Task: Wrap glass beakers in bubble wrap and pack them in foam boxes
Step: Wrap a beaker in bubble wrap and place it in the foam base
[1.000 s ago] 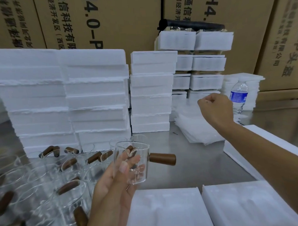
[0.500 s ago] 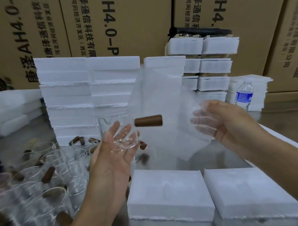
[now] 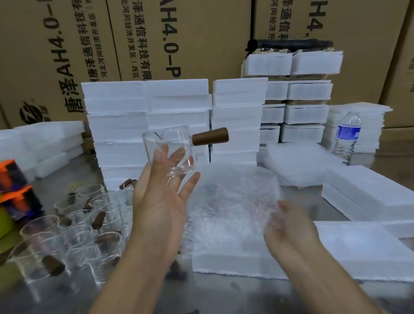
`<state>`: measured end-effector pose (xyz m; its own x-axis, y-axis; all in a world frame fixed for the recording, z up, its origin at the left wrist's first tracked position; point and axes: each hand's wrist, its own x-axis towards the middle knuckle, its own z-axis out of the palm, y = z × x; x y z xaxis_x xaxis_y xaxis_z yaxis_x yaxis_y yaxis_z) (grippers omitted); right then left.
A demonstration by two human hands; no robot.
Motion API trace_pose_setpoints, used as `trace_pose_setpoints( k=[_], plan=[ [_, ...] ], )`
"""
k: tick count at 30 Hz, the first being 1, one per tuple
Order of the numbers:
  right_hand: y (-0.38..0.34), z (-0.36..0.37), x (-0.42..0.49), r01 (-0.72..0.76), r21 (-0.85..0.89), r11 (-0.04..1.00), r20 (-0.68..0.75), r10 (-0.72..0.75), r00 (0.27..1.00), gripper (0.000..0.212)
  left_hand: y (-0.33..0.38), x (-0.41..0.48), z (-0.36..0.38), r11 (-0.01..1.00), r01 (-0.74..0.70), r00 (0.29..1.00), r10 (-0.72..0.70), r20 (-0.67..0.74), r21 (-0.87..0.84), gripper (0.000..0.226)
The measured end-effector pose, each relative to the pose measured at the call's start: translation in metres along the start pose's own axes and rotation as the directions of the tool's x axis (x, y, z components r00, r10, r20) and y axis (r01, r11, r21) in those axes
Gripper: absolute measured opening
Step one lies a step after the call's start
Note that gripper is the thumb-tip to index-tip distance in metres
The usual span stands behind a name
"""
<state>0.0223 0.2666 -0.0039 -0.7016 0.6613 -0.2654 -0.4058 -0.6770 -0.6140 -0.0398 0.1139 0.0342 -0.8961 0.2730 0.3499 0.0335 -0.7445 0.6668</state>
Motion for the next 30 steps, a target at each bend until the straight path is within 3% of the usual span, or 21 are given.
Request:
trace_pose_setpoints(
  k=[3, 6, 8, 10, 12, 13, 15, 18, 20, 25, 28, 30],
  plan=[
    [0.015, -0.014, -0.005, 0.141, -0.32, 0.937, -0.023, -0.157, 0.987, 0.025, -0.008, -0.003, -0.004, 0.999, -0.001, 1.0, 0.001, -0.012, 0.04, 0.052],
    [0.024, -0.023, -0.01, 0.296, -0.572, 0.765, 0.128, -0.273, 0.953, 0.01, -0.016, -0.005, -0.006, 0.996, 0.016, 1.0, -0.016, -0.007, 0.083, 0.051],
    [0.021, -0.027, -0.013, 0.389, -0.734, 0.558, 0.248, -0.313, 0.917, 0.011, -0.023, -0.003, -0.006, 0.995, 0.039, 0.999, -0.039, -0.001, 0.088, 0.048],
    [0.016, -0.032, -0.012, 0.603, -0.759, 0.246, 0.437, -0.494, 0.752, 0.02, -0.031, -0.001, -0.004, 0.987, 0.075, 0.997, -0.077, 0.007, 0.144, 0.053],
    [0.003, -0.033, -0.013, 0.754, -0.647, 0.113, 0.544, -0.625, 0.561, 0.02, -0.038, 0.0, -0.003, 0.963, 0.119, 0.992, -0.128, 0.02, 0.24, 0.065],
    [-0.005, -0.034, -0.011, 0.789, -0.607, 0.095, 0.569, -0.641, 0.515, 0.023, -0.043, 0.001, -0.002, 0.945, 0.138, 0.987, -0.156, 0.038, 0.298, 0.069],
    [-0.021, -0.035, -0.007, 0.813, -0.577, 0.076, 0.635, -0.585, 0.505, 0.029, -0.051, 0.001, 0.0, 0.903, 0.16, 0.974, -0.209, 0.082, 0.399, 0.067],
    [-0.038, -0.038, -0.002, 0.808, -0.583, -0.083, 0.789, -0.296, 0.539, 0.014, -0.064, 0.0, 0.006, 0.855, 0.167, 0.956, -0.262, 0.132, 0.492, 0.064],
    [-0.043, -0.042, 0.003, 0.795, -0.596, -0.112, 0.801, -0.144, 0.581, 0.014, -0.072, 0.0, 0.011, 0.831, 0.165, 0.945, -0.287, 0.156, 0.531, 0.057],
    [-0.051, -0.053, 0.015, 0.739, -0.673, -0.014, 0.738, -0.068, 0.671, 0.021, -0.087, 0.001, 0.018, 0.761, 0.147, 0.927, -0.328, 0.18, 0.631, 0.054],
    [-0.058, -0.057, 0.021, 0.701, -0.71, -0.063, 0.703, -0.102, 0.703, 0.023, -0.091, 0.003, 0.017, 0.718, 0.137, 0.888, -0.394, 0.236, 0.682, 0.057],
    [-0.062, -0.06, 0.024, 0.681, -0.726, -0.097, 0.685, -0.194, 0.702, 0.023, -0.092, 0.004, 0.015, 0.611, 0.082, 0.851, -0.454, 0.264, 0.787, 0.071]
  ],
)
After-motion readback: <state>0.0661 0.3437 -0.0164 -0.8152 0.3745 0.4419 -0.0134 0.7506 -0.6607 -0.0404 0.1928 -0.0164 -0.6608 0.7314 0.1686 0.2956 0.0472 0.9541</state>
